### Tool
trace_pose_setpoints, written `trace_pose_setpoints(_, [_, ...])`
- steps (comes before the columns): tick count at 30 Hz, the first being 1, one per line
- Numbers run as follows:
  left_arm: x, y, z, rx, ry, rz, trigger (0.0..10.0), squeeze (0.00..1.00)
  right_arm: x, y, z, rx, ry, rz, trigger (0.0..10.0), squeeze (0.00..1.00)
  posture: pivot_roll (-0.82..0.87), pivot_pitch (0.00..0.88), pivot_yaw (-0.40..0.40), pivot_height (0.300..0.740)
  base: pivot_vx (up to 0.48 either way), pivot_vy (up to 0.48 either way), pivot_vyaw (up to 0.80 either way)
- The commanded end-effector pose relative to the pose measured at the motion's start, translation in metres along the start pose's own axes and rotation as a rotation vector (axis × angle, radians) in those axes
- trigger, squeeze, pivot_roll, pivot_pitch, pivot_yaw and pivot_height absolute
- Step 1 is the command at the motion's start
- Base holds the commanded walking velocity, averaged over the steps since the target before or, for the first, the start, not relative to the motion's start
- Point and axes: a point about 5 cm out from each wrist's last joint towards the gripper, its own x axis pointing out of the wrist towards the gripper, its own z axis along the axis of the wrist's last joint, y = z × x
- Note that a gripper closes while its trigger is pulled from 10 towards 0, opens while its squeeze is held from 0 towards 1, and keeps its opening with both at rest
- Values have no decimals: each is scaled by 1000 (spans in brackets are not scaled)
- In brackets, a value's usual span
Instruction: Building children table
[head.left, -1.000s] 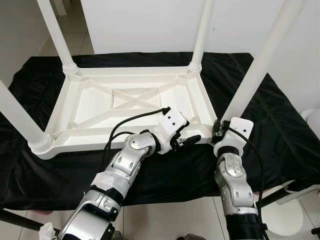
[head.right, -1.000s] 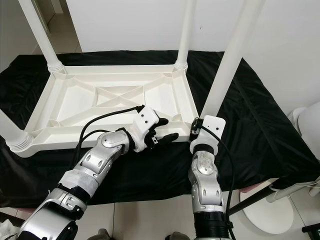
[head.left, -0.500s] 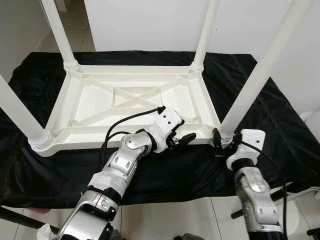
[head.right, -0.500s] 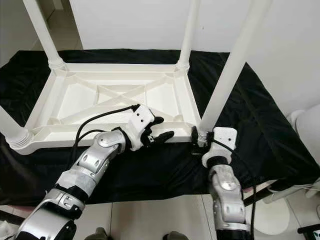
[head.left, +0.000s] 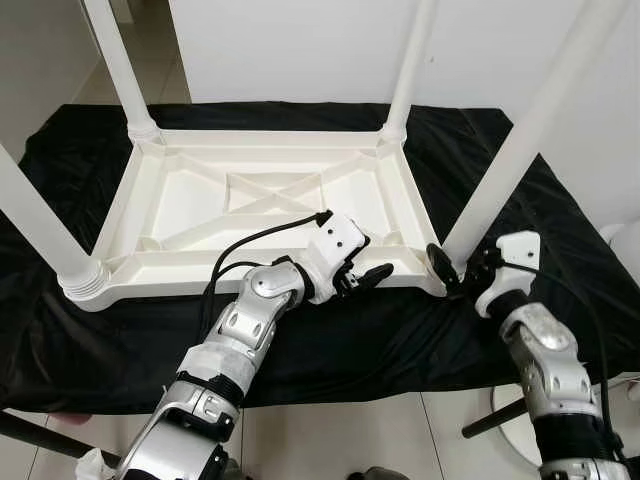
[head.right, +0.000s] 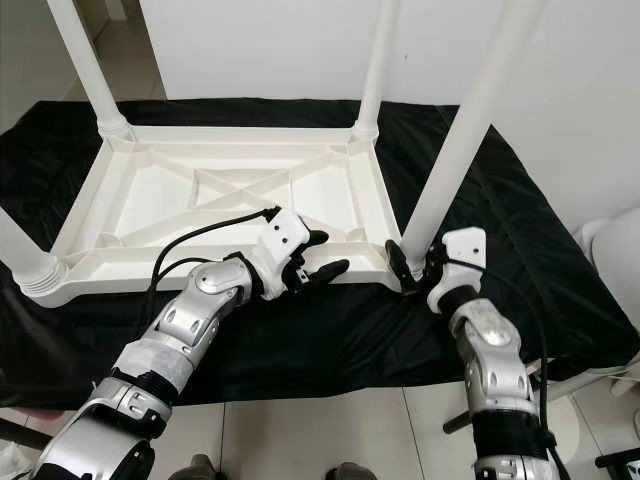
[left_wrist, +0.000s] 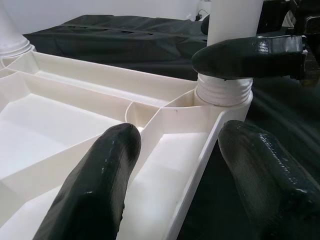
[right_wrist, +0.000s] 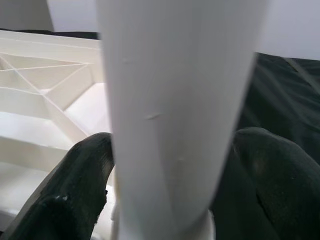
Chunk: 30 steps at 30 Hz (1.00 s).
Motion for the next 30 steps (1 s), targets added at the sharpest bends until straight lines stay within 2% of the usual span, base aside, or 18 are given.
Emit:
trace_pose_setpoints(1, [1, 6, -2, 9, 16, 113, 10000, 0, 2, 0, -5, -2, 26, 26, 10000, 0, -13, 0, -22, 740, 0, 0, 0])
trace_pose_setpoints(5, [6, 3, 3, 13, -1, 107, 10000, 0, 18, 1, -7, -14, 58, 132, 10000, 0, -14, 0, -17, 740, 0, 0, 0])
trace_pose_setpoints(7, [7, 2, 4, 14, -4, 105, 10000, 0, 21, 3, -9, -8, 66, 164, 10000, 0, -10, 0, -20, 740, 0, 0, 0])
trace_pose_setpoints(8, [7, 1, 5, 14, -6, 104, 10000, 0, 22, 5, -9, -4, 71, 186, 9333, 0, -5, 0, -23, 740, 0, 0, 0])
trace_pose_setpoints(10, [7, 1, 5, 14, -7, 103, 10000, 0, 23, 6, -10, -1, 72, 201, 9333, 0, -5, 0, -23, 740, 0, 0, 0])
trace_pose_setpoints(11, [7, 1, 5, 12, -9, 102, 10000, 0, 21, 7, -12, -3, 74, 210, 0, 0, -2, 0, -26, 740, 0, 0, 0])
trace_pose_setpoints(23, [8, -7, 4, 13, -13, 58, 10000, 0, 9, 6, -18, -10, 71, 204, 0, 0, -13, 0, -16, 740, 0, 0, 0])
trace_pose_setpoints(24, [8, -7, 4, 15, -13, 57, 10000, 0, 9, 6, -18, -10, 69, 185, 2863, 0, -14, 0, -15, 740, 0, 0, 0])
trace_pose_setpoints(25, [9, -6, 4, 16, -13, 58, 10000, 0, 8, 5, -19, -5, 65, 165, 7451, 0, -15, 0, -15, 740, 0, 0, 0])
trace_pose_setpoints(26, [9, -6, 4, 16, -13, 58, 10000, 0, 8, 5, -19, -5, 65, 165, 7451, 0, -15, 0, -15, 740, 0, 0, 0])
trace_pose_setpoints(27, [9, -6, 5, 17, -14, 59, 10000, 0, 7, 5, -19, -2, 68, 126, 10000, 0, -14, 0, -15, 740, 0, 0, 0])
trace_pose_setpoints(30, [9, -5, 6, 18, -17, 61, 10000, 0, 7, 4, -20, 3, 88, 11, 10000, 0, -18, 0, -14, 740, 0, 0, 0])
